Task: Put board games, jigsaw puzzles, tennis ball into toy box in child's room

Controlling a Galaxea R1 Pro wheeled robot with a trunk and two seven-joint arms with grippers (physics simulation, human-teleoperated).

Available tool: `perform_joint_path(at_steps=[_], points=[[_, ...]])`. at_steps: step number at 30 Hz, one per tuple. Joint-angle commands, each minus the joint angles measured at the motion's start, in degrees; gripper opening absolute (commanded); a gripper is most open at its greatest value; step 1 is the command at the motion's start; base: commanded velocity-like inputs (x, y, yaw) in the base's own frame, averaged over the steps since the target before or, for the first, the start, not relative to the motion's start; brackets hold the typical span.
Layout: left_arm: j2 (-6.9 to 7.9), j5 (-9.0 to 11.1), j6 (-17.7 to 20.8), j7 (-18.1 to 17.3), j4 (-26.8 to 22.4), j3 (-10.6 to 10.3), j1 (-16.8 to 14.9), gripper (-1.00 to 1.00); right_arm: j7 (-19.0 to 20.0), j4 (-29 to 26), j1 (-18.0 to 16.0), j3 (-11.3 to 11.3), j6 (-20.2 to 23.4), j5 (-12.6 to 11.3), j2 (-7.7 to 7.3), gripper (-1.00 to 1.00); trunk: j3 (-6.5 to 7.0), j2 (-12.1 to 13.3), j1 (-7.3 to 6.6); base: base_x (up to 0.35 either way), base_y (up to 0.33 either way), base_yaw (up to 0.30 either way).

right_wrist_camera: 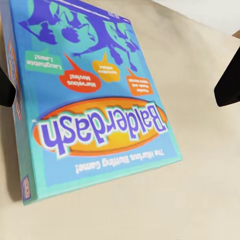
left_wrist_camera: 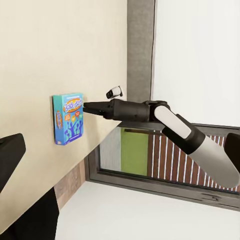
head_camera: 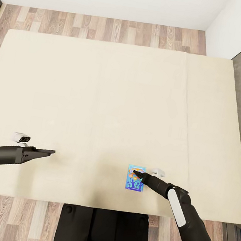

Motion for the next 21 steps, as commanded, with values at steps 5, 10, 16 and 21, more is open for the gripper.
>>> perform_joint_path(at_steps=[5,10,16,21], points=[[0.02,0.0,0.6,-0.2,0.0,0.0,0.0,1.0,0.0,0.0,0.0,0.1,0.2,-0.1,-0.04,1.0,-0.06,-0.1,0.03,-0.001,0.001,0.0],[0.02,0.0,0.6,-0.2,0.0,0.0,0.0,1.0,0.0,0.0,0.0,0.1,0.2,-0.1,-0.04,1.0,-0.06,-0.1,0.03,0.0,0.029,0.0],[0.02,0.0,0.6,-0.2,0.0,0.0,0.0,1.0,0.0,0.0,0.0,0.1,0.2,-0.1,-0.04,1.0,-0.06,-0.1,0.03,0.0,0.026,0.0],[0.02,0.0,0.6,-0.2,0.0,0.0,0.0,1.0,0.0,0.0,0.0,0.1,0.2,-0.1,-0.04,1.0,-0.06,-0.1,0.03,0.0,0.062,0.0]])
